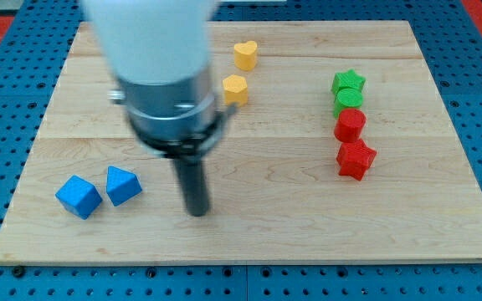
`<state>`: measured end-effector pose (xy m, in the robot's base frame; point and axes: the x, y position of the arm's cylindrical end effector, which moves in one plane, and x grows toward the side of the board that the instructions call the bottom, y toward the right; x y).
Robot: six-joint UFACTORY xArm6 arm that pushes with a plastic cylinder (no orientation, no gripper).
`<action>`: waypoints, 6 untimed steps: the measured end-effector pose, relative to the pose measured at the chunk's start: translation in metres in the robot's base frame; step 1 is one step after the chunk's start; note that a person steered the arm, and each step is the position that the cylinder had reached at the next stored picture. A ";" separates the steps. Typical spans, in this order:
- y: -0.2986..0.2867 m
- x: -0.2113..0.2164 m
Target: Push the yellow hexagon diagonal to the red star
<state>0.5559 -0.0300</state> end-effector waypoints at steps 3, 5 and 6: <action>0.102 -0.204; 0.043 -0.202; 0.111 -0.247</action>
